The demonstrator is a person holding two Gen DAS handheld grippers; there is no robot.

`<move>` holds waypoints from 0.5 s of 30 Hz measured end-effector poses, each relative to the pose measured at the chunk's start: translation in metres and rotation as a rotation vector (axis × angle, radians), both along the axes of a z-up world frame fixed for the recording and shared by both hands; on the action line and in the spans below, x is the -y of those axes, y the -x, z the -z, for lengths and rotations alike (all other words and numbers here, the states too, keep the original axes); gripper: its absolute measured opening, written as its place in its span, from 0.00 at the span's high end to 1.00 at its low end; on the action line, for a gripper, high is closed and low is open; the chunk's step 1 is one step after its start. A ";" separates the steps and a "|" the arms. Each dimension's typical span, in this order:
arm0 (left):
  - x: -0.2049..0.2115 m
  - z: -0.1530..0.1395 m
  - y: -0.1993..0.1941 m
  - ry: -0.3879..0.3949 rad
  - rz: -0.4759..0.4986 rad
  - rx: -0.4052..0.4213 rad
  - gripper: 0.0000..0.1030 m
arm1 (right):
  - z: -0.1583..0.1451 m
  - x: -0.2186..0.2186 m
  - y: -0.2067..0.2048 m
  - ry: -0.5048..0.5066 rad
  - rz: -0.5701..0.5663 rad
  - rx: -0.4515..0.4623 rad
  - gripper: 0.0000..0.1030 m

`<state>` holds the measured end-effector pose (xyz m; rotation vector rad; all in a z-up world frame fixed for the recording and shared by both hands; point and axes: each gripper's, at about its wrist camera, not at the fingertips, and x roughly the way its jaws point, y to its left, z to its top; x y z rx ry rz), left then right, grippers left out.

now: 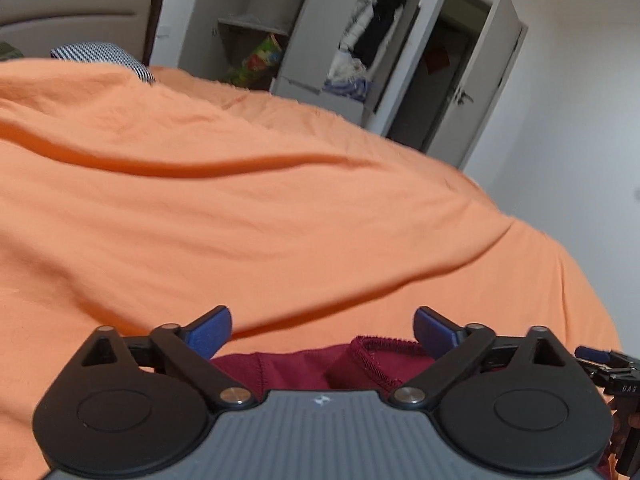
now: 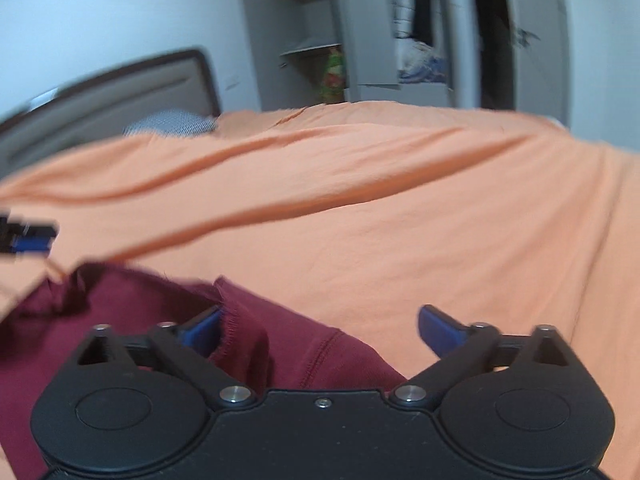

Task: Fold small clothes
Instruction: 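Lay the hem down at the collar and open both grippers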

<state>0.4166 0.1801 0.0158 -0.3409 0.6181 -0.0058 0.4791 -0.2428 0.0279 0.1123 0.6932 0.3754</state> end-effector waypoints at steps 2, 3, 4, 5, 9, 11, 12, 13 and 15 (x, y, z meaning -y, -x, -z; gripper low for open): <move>0.007 -0.007 0.009 -0.025 0.012 0.020 0.01 | -0.002 0.011 0.001 -0.058 0.036 -0.030 0.01; 0.009 -0.008 0.016 -0.041 0.027 0.030 0.01 | -0.002 0.015 0.003 -0.074 0.048 -0.036 0.01; 0.015 -0.009 0.024 -0.062 0.044 0.038 0.01 | -0.003 0.018 0.006 -0.079 0.049 -0.035 0.01; 0.022 -0.009 0.032 -0.090 0.063 0.042 0.01 | -0.005 0.019 0.010 -0.078 0.047 -0.032 0.01; 0.052 0.002 0.051 -0.264 0.141 0.047 0.01 | -0.011 0.012 0.041 -0.064 0.024 0.005 0.01; 0.069 0.010 0.051 -0.367 0.174 0.044 0.01 | -0.012 0.004 0.057 -0.044 0.001 0.034 0.01; 0.080 0.013 0.052 -0.411 0.180 0.038 0.03 | -0.012 -0.001 0.066 -0.026 -0.015 0.048 0.01; 0.086 0.017 0.053 -0.452 0.185 0.028 0.10 | -0.012 -0.008 0.074 -0.002 -0.033 0.065 0.01; 0.097 0.022 0.053 -0.515 0.199 0.010 0.22 | -0.009 -0.023 0.090 0.063 -0.077 0.103 0.01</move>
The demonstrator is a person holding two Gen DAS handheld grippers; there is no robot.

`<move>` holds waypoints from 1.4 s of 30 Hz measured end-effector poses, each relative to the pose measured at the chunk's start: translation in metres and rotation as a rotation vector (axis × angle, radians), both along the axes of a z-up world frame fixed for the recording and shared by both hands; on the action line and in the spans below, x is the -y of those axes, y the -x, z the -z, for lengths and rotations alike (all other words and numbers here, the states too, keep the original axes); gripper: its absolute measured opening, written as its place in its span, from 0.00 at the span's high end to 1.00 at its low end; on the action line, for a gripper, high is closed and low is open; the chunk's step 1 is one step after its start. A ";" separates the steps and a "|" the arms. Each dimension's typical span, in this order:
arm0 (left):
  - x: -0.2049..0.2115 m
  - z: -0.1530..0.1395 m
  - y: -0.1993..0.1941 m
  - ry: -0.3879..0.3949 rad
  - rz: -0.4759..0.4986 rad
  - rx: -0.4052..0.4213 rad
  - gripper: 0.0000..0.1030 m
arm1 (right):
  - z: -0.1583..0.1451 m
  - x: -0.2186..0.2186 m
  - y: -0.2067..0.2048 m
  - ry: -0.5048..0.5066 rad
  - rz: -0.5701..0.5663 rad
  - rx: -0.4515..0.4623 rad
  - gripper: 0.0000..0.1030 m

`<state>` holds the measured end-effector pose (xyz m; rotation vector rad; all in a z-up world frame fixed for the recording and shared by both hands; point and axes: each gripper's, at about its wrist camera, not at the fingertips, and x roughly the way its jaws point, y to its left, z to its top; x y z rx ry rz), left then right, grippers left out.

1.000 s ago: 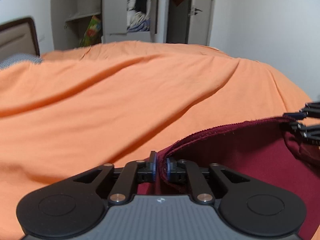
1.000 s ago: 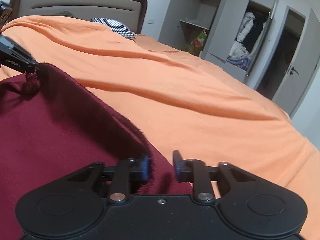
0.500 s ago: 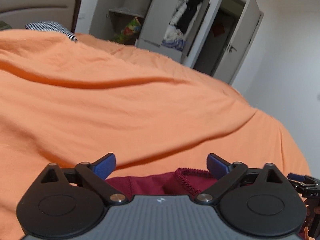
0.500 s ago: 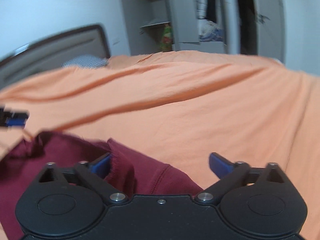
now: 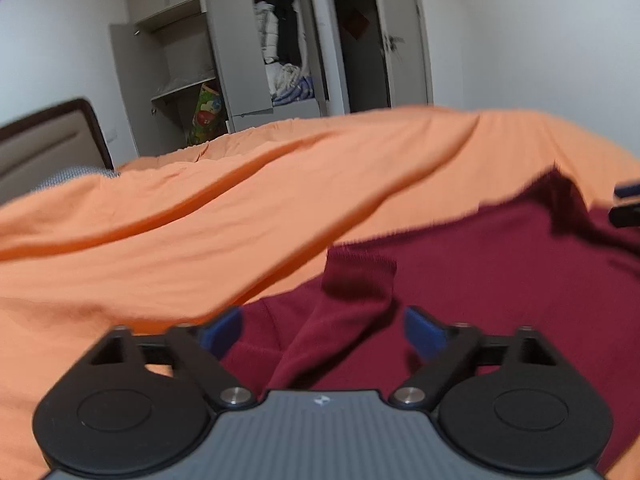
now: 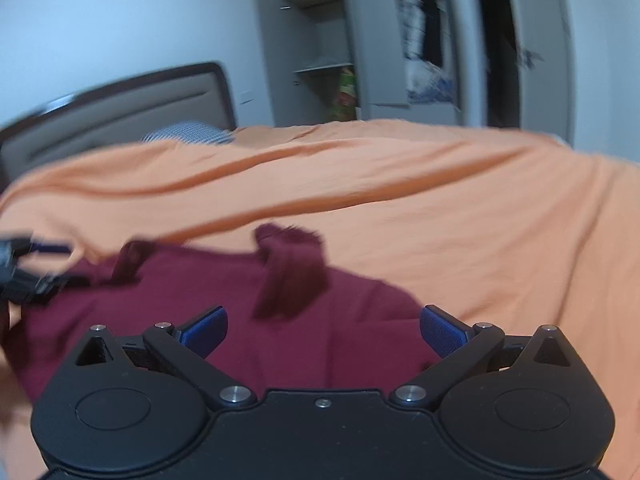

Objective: Fold small clothes

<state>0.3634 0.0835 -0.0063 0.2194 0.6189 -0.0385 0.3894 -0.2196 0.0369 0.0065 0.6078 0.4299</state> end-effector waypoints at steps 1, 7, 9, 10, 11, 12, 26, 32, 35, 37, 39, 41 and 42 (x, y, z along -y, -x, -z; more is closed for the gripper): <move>0.005 0.002 0.000 -0.017 0.003 -0.002 0.31 | 0.002 -0.008 0.006 0.035 -0.017 0.016 0.01; 0.004 0.002 -0.004 0.058 -0.025 -0.029 0.92 | 0.017 -0.039 0.015 0.205 -0.048 0.068 0.31; -0.005 -0.003 -0.001 0.112 -0.059 -0.008 0.96 | 0.018 -0.034 0.015 0.205 -0.012 0.080 0.61; -0.016 -0.007 -0.003 0.145 -0.079 0.009 0.99 | 0.015 -0.028 0.011 0.192 0.017 0.084 0.74; -0.022 -0.011 -0.001 0.171 -0.103 0.025 1.00 | 0.013 -0.022 0.010 0.171 0.050 0.091 0.81; -0.027 -0.013 0.001 0.188 -0.132 0.035 1.00 | 0.009 -0.014 0.006 0.146 0.083 0.093 0.83; -0.072 -0.003 0.018 0.344 -0.298 -0.004 0.83 | 0.023 0.028 -0.006 0.126 0.330 0.023 0.47; -0.034 -0.014 0.033 0.202 -0.137 0.071 0.25 | 0.009 0.018 0.019 0.147 0.333 0.123 0.03; -0.004 -0.007 0.023 0.077 -0.091 0.047 0.25 | 0.005 0.003 0.031 0.146 0.306 0.138 0.01; 0.005 -0.002 0.011 0.032 -0.101 0.029 0.36 | 0.003 -0.009 0.040 0.136 0.268 0.151 0.01; 0.002 0.001 -0.002 0.057 -0.139 -0.001 0.50 | 0.003 -0.022 0.046 0.144 0.223 0.167 0.01; -0.012 0.004 -0.014 0.120 -0.212 -0.033 0.60 | 0.006 -0.031 0.049 0.149 0.177 0.173 0.01; -0.020 0.004 -0.018 0.151 -0.253 -0.045 0.66 | 0.009 -0.034 0.050 0.152 0.160 0.167 0.01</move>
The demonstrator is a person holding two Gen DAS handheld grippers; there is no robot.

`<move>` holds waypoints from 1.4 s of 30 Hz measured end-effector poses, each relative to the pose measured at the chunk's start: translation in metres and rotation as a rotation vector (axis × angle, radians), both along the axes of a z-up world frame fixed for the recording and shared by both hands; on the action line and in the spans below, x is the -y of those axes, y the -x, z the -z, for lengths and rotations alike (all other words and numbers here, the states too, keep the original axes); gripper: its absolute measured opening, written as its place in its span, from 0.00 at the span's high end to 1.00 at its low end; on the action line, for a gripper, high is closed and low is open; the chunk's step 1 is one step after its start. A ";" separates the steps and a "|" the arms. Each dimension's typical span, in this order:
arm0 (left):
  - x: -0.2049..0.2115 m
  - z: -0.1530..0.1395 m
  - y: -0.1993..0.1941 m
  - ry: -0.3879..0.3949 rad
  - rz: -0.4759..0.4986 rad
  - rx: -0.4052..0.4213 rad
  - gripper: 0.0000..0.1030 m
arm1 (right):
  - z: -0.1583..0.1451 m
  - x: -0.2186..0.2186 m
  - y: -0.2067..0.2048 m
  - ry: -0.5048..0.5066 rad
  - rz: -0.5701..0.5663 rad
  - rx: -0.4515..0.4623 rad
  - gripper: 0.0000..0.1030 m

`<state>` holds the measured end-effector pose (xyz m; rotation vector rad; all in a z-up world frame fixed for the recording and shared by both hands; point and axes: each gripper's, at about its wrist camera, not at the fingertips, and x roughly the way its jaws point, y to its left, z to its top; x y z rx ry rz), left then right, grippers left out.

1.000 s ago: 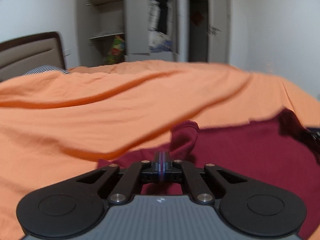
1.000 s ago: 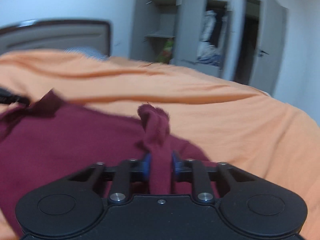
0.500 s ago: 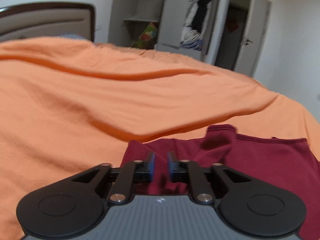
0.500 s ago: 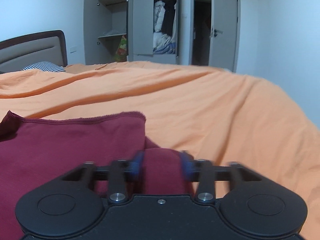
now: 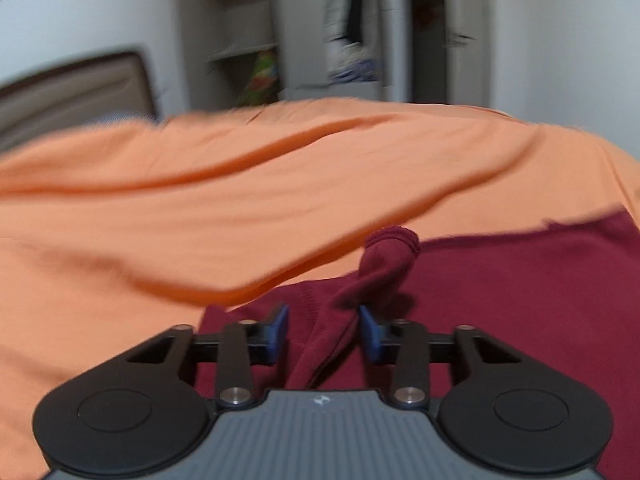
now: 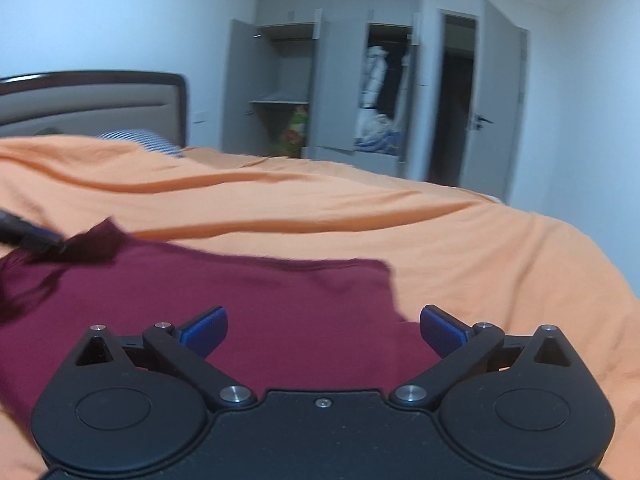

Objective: Fold small clothes

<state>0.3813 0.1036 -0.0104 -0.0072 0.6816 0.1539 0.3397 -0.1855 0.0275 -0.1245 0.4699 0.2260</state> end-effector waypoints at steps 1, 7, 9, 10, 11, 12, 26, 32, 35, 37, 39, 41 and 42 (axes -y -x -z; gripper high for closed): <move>-0.009 0.001 -0.002 0.025 -0.040 -0.009 0.68 | 0.004 -0.002 0.000 0.005 -0.010 -0.008 0.01; -0.057 -0.015 0.026 0.141 -0.093 0.048 0.36 | 0.032 -0.002 -0.004 0.034 0.002 -0.061 0.01; -0.068 -0.023 0.044 0.109 -0.087 0.077 0.36 | 0.037 0.000 -0.003 0.016 0.006 -0.068 0.01; -0.074 -0.026 0.052 0.100 -0.089 0.085 0.36 | 0.040 0.000 -0.002 0.013 0.006 -0.070 0.01; -0.080 -0.028 0.062 0.100 -0.092 0.093 0.36 | 0.041 0.000 -0.001 0.013 0.007 -0.069 0.01; -0.084 -0.030 0.070 0.108 -0.092 0.097 0.36 | 0.042 0.000 -0.001 0.014 0.007 -0.068 0.01; -0.094 0.005 0.122 0.315 -0.029 0.066 0.82 | 0.049 -0.002 0.000 0.027 0.010 -0.061 0.01; -0.091 -0.009 0.132 0.413 -0.047 0.178 0.95 | 0.050 -0.002 0.000 0.030 0.010 -0.060 0.00; -0.092 -0.011 0.142 0.478 -0.137 0.206 0.95 | 0.050 -0.002 0.000 0.031 0.009 -0.059 0.00; -0.094 -0.001 0.149 0.537 -0.198 0.217 0.95 | 0.051 -0.002 0.000 0.035 0.007 -0.058 0.00; -0.101 0.014 0.158 0.630 -0.262 0.235 0.95 | 0.053 -0.002 -0.001 0.036 0.006 -0.056 0.00; -0.111 0.033 0.161 0.760 -0.349 0.238 0.96 | 0.053 -0.002 -0.001 0.035 0.005 -0.057 0.00; -0.115 0.040 0.162 0.818 -0.381 0.246 0.96 | 0.053 -0.001 -0.001 0.034 0.004 -0.058 0.00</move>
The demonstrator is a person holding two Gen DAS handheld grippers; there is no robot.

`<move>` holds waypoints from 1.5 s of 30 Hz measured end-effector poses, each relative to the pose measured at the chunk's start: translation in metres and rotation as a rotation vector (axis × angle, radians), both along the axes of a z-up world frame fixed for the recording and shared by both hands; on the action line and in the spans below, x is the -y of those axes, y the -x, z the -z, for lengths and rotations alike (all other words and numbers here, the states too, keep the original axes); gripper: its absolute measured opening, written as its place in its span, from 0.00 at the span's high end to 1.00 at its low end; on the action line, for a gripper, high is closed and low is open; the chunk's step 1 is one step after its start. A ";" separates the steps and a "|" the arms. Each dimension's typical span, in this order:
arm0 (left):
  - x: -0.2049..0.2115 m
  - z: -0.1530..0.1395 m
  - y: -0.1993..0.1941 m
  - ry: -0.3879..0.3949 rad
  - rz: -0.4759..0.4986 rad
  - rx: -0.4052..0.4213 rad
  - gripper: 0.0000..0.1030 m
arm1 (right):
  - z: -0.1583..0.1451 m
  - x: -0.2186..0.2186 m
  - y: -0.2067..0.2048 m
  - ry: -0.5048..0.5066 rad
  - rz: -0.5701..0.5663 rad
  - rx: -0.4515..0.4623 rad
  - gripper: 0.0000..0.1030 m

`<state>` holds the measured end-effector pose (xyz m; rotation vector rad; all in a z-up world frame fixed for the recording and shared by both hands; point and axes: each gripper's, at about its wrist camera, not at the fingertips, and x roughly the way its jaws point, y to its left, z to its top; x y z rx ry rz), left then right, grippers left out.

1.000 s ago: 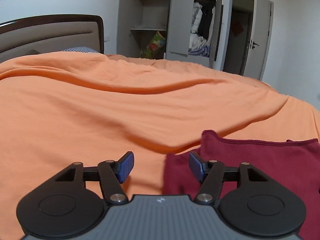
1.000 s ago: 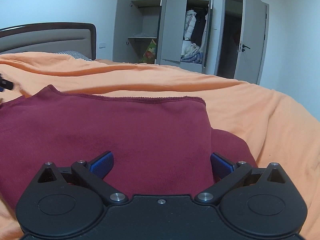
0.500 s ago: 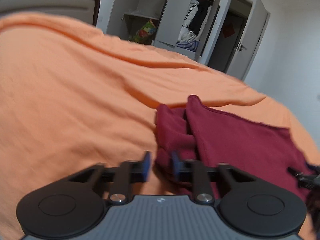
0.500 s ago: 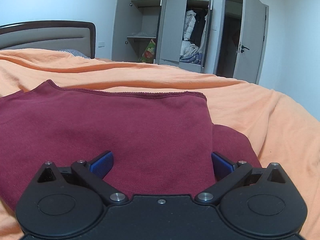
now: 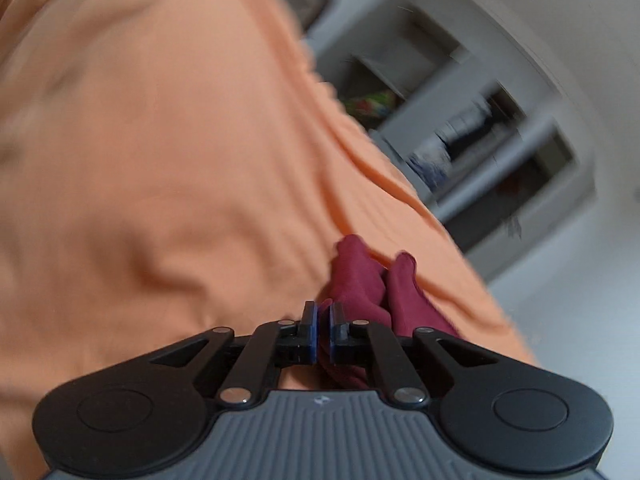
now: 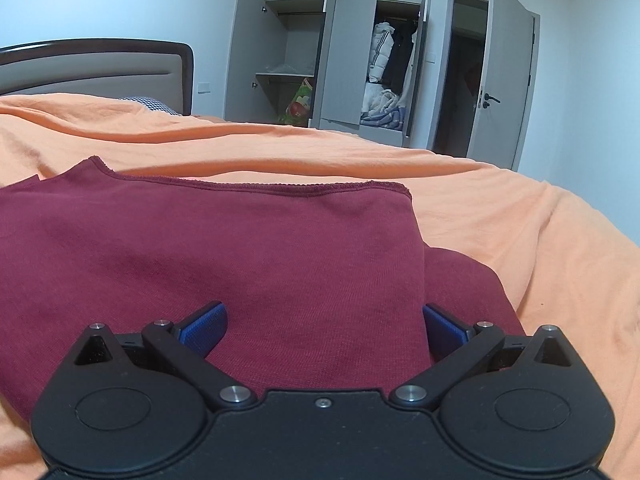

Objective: Fold small clothes

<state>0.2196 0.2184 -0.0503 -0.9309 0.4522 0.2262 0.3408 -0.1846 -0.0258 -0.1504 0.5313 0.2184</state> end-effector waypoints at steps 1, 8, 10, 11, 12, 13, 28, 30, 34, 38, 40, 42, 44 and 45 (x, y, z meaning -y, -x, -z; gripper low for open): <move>-0.001 0.003 -0.002 0.021 -0.013 0.005 0.96 | 0.000 0.001 0.000 -0.001 -0.001 0.000 0.00; 0.007 -0.011 -0.014 -0.076 0.038 -0.009 0.89 | 0.001 0.002 -0.001 0.000 -0.001 0.004 0.00; 0.008 -0.016 -0.009 -0.123 0.027 -0.009 0.70 | 0.001 0.002 0.000 0.001 -0.002 0.005 0.00; 0.010 -0.019 -0.007 -0.148 0.023 -0.008 0.64 | 0.001 0.002 0.000 0.001 -0.002 0.005 0.00; 0.011 -0.022 -0.006 -0.173 0.021 -0.006 0.58 | 0.001 0.002 0.000 0.001 -0.002 0.007 0.00; 0.012 -0.026 -0.005 -0.202 0.032 -0.007 0.58 | 0.001 0.002 0.000 0.000 -0.002 0.007 0.00; 0.037 -0.041 -0.089 -0.512 0.335 -0.139 0.90 | 0.003 0.001 0.001 0.002 0.002 0.015 0.00; 0.034 -0.045 -0.093 -0.517 0.314 -0.110 0.92 | 0.003 0.001 0.001 0.003 0.002 0.017 0.00; 0.031 -0.050 -0.084 -0.487 0.245 -0.105 0.93 | 0.004 -0.001 0.002 0.006 0.004 0.020 0.00; 0.024 -0.032 -0.065 -0.402 0.201 -0.152 0.93 | 0.006 -0.001 0.001 0.007 0.003 0.024 0.00; 0.015 -0.023 -0.057 -0.320 0.182 -0.121 0.90 | 0.007 -0.001 0.001 0.003 0.004 0.023 0.00; 0.008 -0.021 -0.048 -0.256 0.173 -0.079 0.86 | 0.008 0.000 0.001 0.001 0.004 0.024 0.00; 0.009 -0.025 -0.040 -0.276 0.169 -0.056 0.82 | 0.008 0.000 0.001 0.002 0.005 0.026 0.00; 0.010 -0.026 -0.037 -0.299 0.171 -0.057 0.78 | 0.008 -0.001 0.001 0.003 0.005 0.027 0.00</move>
